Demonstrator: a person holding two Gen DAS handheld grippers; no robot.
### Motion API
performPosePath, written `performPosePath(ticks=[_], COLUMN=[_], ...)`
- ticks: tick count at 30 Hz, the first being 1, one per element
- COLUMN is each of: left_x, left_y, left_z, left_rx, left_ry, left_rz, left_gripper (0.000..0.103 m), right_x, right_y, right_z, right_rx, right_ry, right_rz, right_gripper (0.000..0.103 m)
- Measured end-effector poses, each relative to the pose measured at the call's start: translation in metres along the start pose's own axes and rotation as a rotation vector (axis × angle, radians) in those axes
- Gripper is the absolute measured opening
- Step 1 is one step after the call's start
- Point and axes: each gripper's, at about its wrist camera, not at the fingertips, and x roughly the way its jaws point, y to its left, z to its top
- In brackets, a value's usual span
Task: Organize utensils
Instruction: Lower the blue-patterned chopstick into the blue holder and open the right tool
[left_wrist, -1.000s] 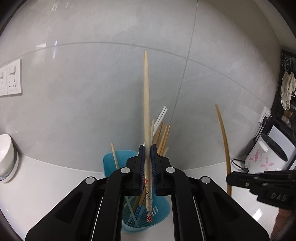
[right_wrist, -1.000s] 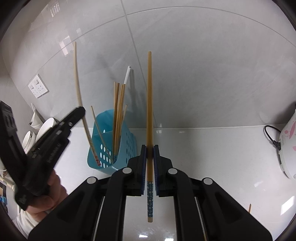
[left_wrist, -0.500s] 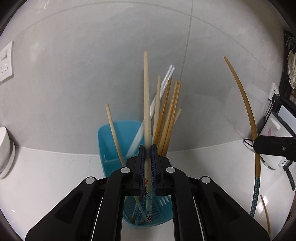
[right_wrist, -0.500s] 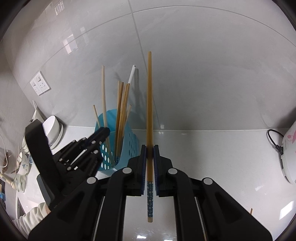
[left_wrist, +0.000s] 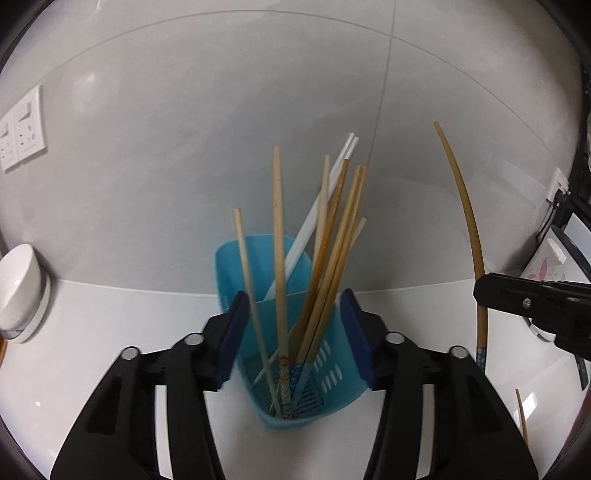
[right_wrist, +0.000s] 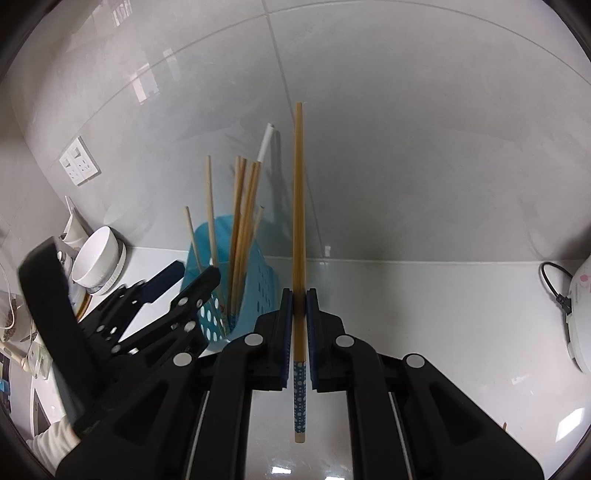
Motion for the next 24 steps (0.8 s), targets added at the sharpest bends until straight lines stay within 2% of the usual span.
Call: performPosePath(ticks=[5,10,19,24], left_x=[-0.025,-0.046,-0.058,-0.061], left_y=[0.014,0.026,0.055,0.065], left_z=[0.006,0.005,-0.003,-0.004], left_rx=[-0.049,-0.067,-0.098,-0.117], left_ry=[0.043,0.067,0.105,0.126], left_rz=[0.048,0.091,0.137,0.152], left_gripper=[0.080,0.097,0.097,0.097], right_x=[0.000,-0.004,0.001,0.017], right_y=[0.008,0.018,0.045,0.054], right_z=[0.008,0.018,0.032,0.036], right_rx=[-0.013,-0.022,-0.036,-0.035], right_ry=[-0.030,-0.081,-0.193,-0.222], right_rz=[0.026,0.069,0.112,0.116], right_gripper=[0.007,0.007,0.007,0.007])
